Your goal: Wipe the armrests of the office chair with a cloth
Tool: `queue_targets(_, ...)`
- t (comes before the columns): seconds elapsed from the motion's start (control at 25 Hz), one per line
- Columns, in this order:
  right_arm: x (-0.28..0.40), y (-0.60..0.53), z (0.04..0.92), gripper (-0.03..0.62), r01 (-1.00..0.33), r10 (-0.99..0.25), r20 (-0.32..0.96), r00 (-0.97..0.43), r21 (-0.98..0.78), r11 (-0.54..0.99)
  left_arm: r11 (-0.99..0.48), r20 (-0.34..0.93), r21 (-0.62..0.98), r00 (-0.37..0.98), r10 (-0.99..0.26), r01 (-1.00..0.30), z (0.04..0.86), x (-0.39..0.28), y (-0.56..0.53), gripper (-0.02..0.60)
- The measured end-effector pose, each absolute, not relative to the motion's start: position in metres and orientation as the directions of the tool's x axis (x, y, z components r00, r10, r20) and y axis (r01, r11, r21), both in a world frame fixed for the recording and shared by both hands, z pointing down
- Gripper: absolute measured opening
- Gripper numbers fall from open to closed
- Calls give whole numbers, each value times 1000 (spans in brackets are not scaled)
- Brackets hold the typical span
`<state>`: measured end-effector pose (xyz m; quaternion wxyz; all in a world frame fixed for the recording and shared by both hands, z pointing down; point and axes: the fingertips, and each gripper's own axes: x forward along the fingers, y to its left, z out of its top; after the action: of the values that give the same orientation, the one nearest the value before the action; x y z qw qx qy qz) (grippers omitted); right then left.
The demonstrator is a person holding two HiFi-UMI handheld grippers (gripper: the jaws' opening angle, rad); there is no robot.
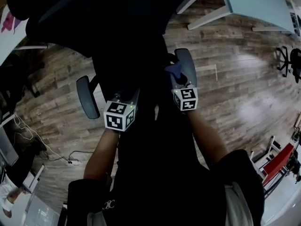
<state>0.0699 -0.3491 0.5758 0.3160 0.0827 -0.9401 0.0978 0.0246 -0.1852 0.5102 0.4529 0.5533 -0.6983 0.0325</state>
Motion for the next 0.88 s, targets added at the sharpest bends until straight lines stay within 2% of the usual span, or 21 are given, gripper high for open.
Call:
queue_targets(0.08,68,-359,559,75,-91,-24,606,-795,-81,993,387,668,453,18,-744,-803,509,19,-193,6)
queue_targets(0.28,77,-391,525,72,88,54,595,-802,28,996,382,681,426,13,-732,-820,513,9,-220,6)
queue_targets(0.6,127,-450,525,71,313,131,680,-721,152,937,400,713,390,-3,-701,-829,517,26,-269,6)
queue_targets(0.88,141,-493,554,71,505,230,723,-652,187,843,443,760,362,-15,-649,-820,528,47,-304,6)
